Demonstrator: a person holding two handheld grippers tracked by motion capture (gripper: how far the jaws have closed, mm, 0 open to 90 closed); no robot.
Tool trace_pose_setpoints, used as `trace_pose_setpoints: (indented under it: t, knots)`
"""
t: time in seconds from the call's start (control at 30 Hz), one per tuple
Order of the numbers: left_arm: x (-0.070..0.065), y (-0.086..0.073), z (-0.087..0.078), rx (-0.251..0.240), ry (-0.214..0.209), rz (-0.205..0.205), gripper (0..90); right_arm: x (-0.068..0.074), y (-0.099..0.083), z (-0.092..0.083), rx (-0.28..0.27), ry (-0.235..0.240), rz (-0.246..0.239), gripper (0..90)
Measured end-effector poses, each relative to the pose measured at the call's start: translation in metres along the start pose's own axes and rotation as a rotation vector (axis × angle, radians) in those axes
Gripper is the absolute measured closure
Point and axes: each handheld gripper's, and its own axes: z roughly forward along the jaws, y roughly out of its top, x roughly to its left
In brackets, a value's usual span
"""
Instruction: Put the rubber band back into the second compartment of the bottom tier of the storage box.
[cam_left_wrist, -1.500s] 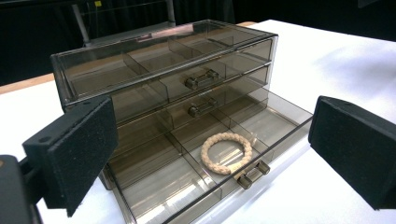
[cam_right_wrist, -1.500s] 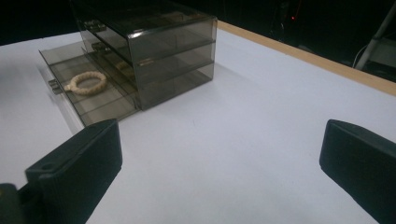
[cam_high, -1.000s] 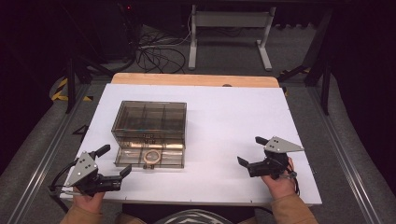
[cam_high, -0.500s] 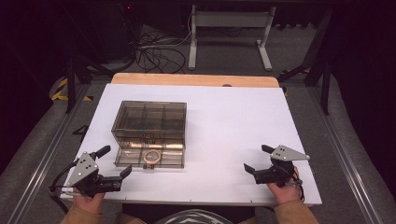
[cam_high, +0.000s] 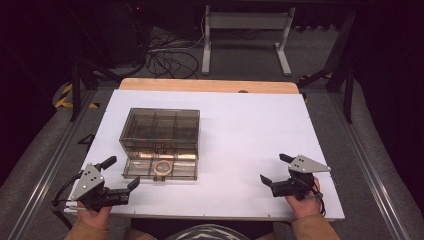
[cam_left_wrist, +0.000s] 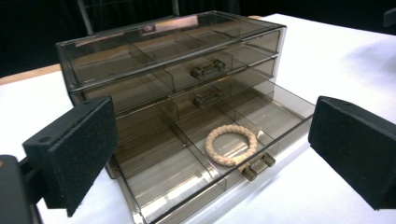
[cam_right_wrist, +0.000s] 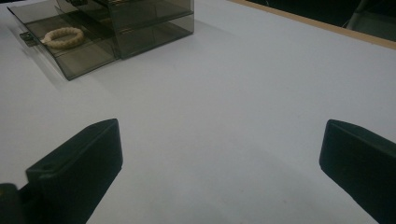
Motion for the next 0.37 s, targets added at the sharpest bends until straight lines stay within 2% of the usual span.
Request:
trace_pose_setpoints:
  t: [0.13, 0.37]
  knots:
    - [0.0001, -0.0009, 0.0011, 0.005, -0.006, -0.003, 2.3, 0.0012, 0.0008, 0.0005, 0.003, -0.002, -0.012, 0.0]
    - [-0.0012, -0.0003, 0.0013, 0.012, -0.001, 0.021, 2.3, 0.0032, 0.0016, 0.0013, 0.006, 0.000, -0.025, 0.0]
